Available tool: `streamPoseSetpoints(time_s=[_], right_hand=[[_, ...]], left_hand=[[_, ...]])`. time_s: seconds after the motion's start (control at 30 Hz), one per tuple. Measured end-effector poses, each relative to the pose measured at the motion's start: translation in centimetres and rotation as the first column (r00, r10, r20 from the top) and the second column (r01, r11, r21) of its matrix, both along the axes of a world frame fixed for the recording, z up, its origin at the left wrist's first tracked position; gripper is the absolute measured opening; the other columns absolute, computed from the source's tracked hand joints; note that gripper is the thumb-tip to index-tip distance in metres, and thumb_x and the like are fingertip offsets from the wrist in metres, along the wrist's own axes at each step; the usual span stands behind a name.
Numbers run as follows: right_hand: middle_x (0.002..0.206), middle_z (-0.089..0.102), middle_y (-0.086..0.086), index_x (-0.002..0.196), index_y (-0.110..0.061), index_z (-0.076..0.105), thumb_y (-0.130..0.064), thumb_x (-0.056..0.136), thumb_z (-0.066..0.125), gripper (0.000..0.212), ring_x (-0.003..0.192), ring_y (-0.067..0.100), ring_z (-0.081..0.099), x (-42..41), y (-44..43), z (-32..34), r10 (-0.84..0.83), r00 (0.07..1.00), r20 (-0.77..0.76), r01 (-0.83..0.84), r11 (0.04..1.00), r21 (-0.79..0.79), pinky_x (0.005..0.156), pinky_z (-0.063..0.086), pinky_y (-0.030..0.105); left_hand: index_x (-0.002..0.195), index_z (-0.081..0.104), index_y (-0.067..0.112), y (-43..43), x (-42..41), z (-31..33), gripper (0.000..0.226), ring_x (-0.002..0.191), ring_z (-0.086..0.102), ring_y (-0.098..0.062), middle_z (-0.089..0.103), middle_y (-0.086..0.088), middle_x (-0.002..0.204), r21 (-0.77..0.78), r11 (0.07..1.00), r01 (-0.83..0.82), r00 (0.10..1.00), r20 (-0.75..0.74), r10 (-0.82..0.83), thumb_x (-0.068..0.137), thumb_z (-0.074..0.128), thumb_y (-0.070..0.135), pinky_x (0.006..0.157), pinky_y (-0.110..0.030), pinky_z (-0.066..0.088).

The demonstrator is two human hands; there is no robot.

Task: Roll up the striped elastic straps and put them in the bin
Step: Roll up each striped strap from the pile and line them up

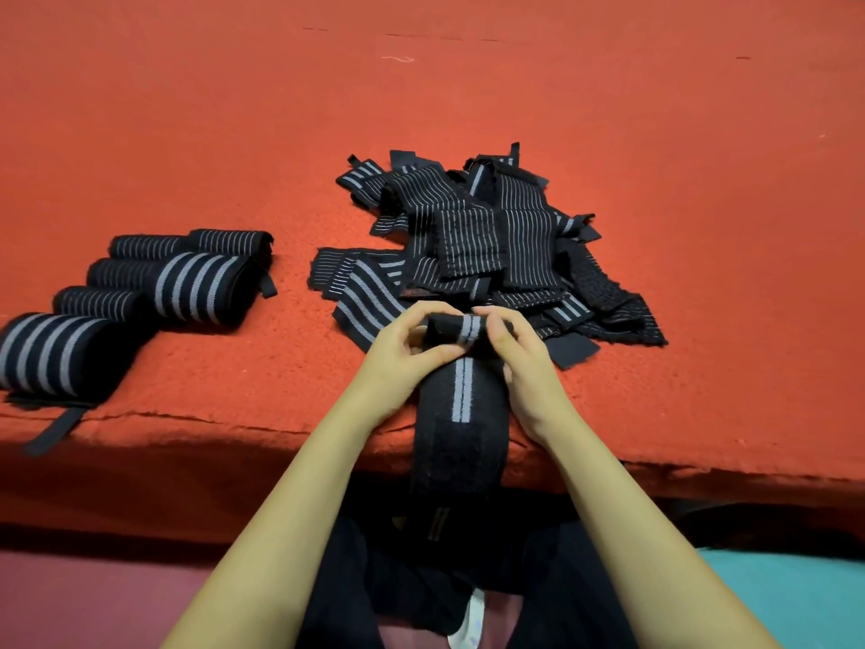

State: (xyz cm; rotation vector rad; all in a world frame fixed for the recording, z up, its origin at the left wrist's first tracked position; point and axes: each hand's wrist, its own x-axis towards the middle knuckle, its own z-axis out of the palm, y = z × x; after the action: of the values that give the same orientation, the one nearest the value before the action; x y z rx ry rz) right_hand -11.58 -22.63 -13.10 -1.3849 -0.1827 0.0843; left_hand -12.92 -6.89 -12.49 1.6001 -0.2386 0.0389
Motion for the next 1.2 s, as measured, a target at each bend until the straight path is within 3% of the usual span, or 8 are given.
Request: streamPoseSetpoints(time_s=[0.1, 0.17, 0.23, 0.43, 0.6, 0.77, 1.0, 1.2], right_hand=[[0.101, 0.068, 0.006, 0.090, -0.019, 0.070, -0.039, 0.080, 0.065, 0.022, 0.102, 0.020, 0.060, -0.01, -0.11, 0.09, 0.002, 1.000, 0.006, -0.002, 1.000, -0.001, 0.104, 0.041, 0.047], [0.097, 0.068, 0.004, 0.087, -0.025, 0.070, -0.028, 0.082, 0.067, 0.006, 0.098, 0.018, 0.060, -0.14, -0.32, -0.06, -0.017, 1.000, 0.021, 0.017, 1.000, 0.003, 0.100, 0.043, 0.046], [0.096, 0.067, 0.000, 0.086, -0.030, 0.070, -0.020, 0.082, 0.067, 0.011, 0.096, 0.016, 0.060, -0.30, -0.53, -0.16, -0.033, 0.998, 0.054, 0.033, 0.999, -0.002, 0.095, 0.045, 0.041], [0.096, 0.063, -0.003, 0.098, -0.015, 0.061, -0.003, 0.082, 0.068, 0.021, 0.094, 0.007, 0.059, -0.57, -0.51, -0.04, -0.002, 0.993, 0.119, 0.001, 1.000, 0.003, 0.086, 0.048, 0.024], [0.116, 0.061, 0.010, 0.127, -0.016, 0.051, -0.002, 0.082, 0.072, 0.051, 0.097, 0.010, 0.066, -0.44, -0.17, 0.12, 0.018, 0.999, -0.037, -0.018, 1.000, 0.011, 0.084, 0.053, 0.026], [0.103, 0.070, 0.006, 0.113, -0.004, 0.057, 0.002, 0.085, 0.065, 0.030, 0.095, 0.014, 0.067, -0.23, -0.25, 0.01, 0.067, 0.997, -0.042, -0.066, 0.997, 0.038, 0.084, 0.054, 0.028], [0.112, 0.064, 0.001, 0.114, -0.017, 0.053, -0.011, 0.078, 0.067, 0.040, 0.104, 0.012, 0.062, -0.17, -0.35, -0.36, 0.024, 0.997, 0.069, -0.022, 0.999, -0.030, 0.094, 0.049, 0.032], [0.123, 0.061, -0.002, 0.118, -0.038, 0.058, -0.045, 0.086, 0.059, 0.033, 0.117, 0.014, 0.056, -0.32, 0.26, -0.12, 0.017, 0.993, 0.114, 0.001, 0.988, -0.157, 0.100, 0.045, 0.032]], left_hand=[[0.102, 0.067, 0.017, 0.02, -0.21, 0.18, 0.025, 0.099, 0.064, -0.009, 0.070, 0.007, 0.101, 0.015, 1.000, 0.021, 1.000, 0.015, -0.021, 0.084, 0.068, 0.001, 0.091, -0.022, 0.045], [0.103, 0.067, 0.017, 0.08, -0.27, 0.24, 0.027, 0.098, 0.064, -0.007, 0.070, 0.006, 0.101, 0.026, 0.999, 0.031, 0.999, 0.011, -0.031, 0.084, 0.068, -0.002, 0.088, -0.018, 0.046], [0.105, 0.061, 0.020, -0.04, -0.31, 0.26, 0.033, 0.094, 0.063, -0.003, 0.068, 0.007, 0.100, 0.059, 0.998, 0.031, 1.000, -0.006, -0.031, 0.081, 0.073, 0.002, 0.083, -0.014, 0.045], [0.108, 0.061, 0.030, -0.37, -0.02, 0.14, 0.033, 0.096, 0.062, 0.003, 0.067, 0.015, 0.101, 0.174, 0.983, -0.058, 0.996, -0.053, 0.068, 0.081, 0.072, 0.045, 0.086, -0.021, 0.047], [0.114, 0.058, 0.027, 0.10, 0.08, -0.49, 0.033, 0.114, 0.057, -0.007, 0.061, 0.016, 0.116, 0.127, 0.987, -0.096, 0.995, 0.053, 0.090, 0.084, 0.069, 0.031, 0.101, -0.029, 0.043], [0.117, 0.054, 0.022, 0.00, -0.02, -0.34, 0.040, 0.104, 0.061, -0.005, 0.061, 0.008, 0.112, 0.013, 0.997, -0.081, 0.997, 0.017, 0.081, 0.081, 0.072, 0.021, 0.089, -0.020, 0.047], [0.115, 0.050, 0.029, -0.14, 0.08, -0.19, 0.033, 0.099, 0.059, -0.004, 0.061, 0.015, 0.102, 0.084, 0.996, -0.031, 0.999, -0.027, 0.034, 0.086, 0.065, 0.034, 0.095, -0.029, 0.047], [0.112, 0.052, 0.028, 0.03, -0.11, -0.35, 0.034, 0.108, 0.055, -0.004, 0.057, 0.011, 0.112, 0.111, 0.992, -0.057, 0.992, 0.117, 0.044, 0.087, 0.065, 0.010, 0.099, -0.021, 0.040]])
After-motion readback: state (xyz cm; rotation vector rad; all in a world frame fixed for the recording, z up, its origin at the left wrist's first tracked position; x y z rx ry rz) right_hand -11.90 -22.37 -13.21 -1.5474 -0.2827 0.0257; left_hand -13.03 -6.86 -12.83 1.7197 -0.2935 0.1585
